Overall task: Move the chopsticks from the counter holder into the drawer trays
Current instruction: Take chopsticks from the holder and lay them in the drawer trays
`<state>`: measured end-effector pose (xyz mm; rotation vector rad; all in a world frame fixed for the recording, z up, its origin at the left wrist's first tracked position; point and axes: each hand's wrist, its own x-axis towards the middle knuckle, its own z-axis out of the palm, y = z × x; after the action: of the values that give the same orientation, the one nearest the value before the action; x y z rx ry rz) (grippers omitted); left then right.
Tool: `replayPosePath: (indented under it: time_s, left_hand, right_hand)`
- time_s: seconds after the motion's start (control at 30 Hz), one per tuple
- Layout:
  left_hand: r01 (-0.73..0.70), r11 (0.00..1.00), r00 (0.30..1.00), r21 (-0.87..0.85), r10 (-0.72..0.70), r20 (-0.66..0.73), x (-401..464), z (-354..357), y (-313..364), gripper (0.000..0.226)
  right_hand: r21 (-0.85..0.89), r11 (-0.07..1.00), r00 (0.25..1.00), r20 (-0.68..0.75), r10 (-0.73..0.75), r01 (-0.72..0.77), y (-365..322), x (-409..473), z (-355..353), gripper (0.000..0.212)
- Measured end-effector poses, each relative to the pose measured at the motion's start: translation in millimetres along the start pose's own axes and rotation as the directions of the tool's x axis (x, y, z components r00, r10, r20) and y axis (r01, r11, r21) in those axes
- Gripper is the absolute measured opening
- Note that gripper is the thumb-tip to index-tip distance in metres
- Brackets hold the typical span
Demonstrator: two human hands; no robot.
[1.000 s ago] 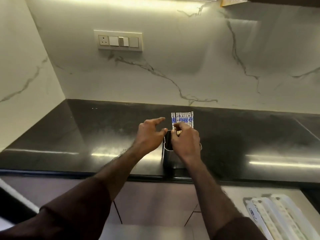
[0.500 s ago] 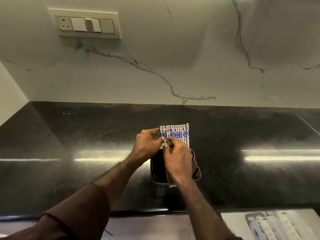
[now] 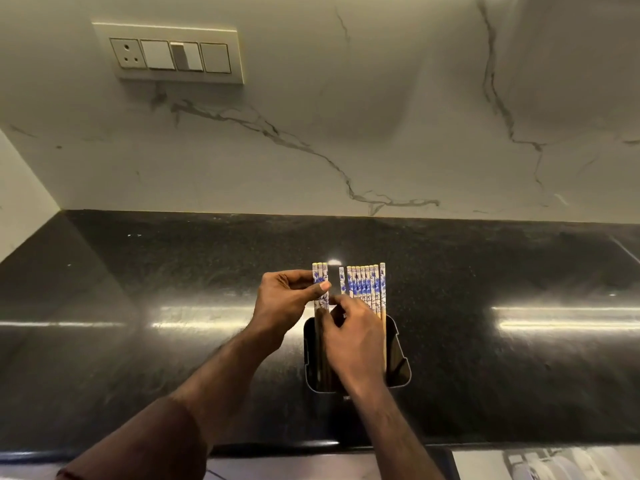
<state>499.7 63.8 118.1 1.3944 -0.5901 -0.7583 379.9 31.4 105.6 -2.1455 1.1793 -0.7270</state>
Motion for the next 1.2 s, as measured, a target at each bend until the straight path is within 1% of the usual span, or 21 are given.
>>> replayPosePath:
  time_s: [0.1, 0.23, 0.33, 0.4, 0.5, 0.57, 0.67, 0.77, 0.9, 1.03, 1.2]
  left_hand:
    - [-0.034, 0.999, 0.999, -0.011, 0.034, -0.003, -0.7, -3.6, 27.1, 0.018]
    - [-0.163, 0.986, 0.986, 0.044, 0.161, 0.031, -0.1, -10.1, 83.5, 0.016]
    - [-0.242, 0.969, 0.970, 0.038, 0.242, 0.009, -2.0, -14.4, 132.2, 0.014]
    - [-0.275, 0.961, 0.961, 0.036, 0.276, -0.016, -5.3, -16.2, 160.8, 0.013]
    - [-0.337, 0.941, 0.941, 0.035, 0.338, -0.009, -20.2, -16.9, 191.5, 0.013]
    - [-0.372, 0.928, 0.928, 0.035, 0.372, -0.004, -34.5, -16.3, 203.7, 0.013]
    - [-0.389, 0.919, 0.921, 0.064, 0.388, 0.033, -63.3, -13.9, 212.7, 0.014]
    - [-0.385, 0.921, 0.921, 0.060, 0.381, 0.078, -95.3, -12.3, 212.8, 0.014]
    - [-0.389, 0.920, 0.917, 0.055, 0.381, 0.118, -146.8, -8.3, 195.8, 0.018]
    - [-0.322, 0.947, 0.935, 0.015, 0.316, 0.164, -192.9, 4.7, 165.9, 0.019]
    - [-0.195, 0.981, 0.954, -0.020, 0.194, 0.229, -253.3, 49.9, 130.4, 0.024]
  right_hand:
    - [0.100, 0.994, 0.998, 0.055, -0.044, 0.038, -10.5, 2.5, -5.5, 0.026]
    - [0.308, 0.949, 0.980, 0.159, -0.117, 0.063, -26.4, 12.7, -17.8, 0.018]
    - [0.424, 0.903, 0.961, 0.216, -0.174, 0.069, -35.6, 18.7, -30.6, 0.016]
    - [0.482, 0.872, 0.946, 0.239, -0.218, 0.079, -42.6, 17.6, -39.6, 0.016]
    - [0.585, 0.807, 0.933, 0.238, -0.270, 0.084, -57.3, 8.5, -55.4, 0.018]
    - [0.631, 0.771, 0.927, 0.233, -0.294, 0.086, -67.6, -1.4, -65.6, 0.015]
    - [0.651, 0.753, 0.926, 0.220, -0.308, 0.095, -77.3, -26.5, -82.7, 0.012]
    - [0.632, 0.771, 0.935, 0.217, -0.282, 0.086, -76.4, -57.3, -98.1, 0.015]
    - [0.640, 0.768, 0.945, 0.239, -0.224, 0.020, -62.4, -114.7, -117.1, 0.014]
    - [0.638, 0.769, 0.957, 0.250, -0.149, -0.047, -37.3, -176.8, -131.2, 0.009]
    - [0.534, 0.840, 0.970, 0.240, -0.042, -0.095, 11.8, -243.0, -171.0, 0.011]
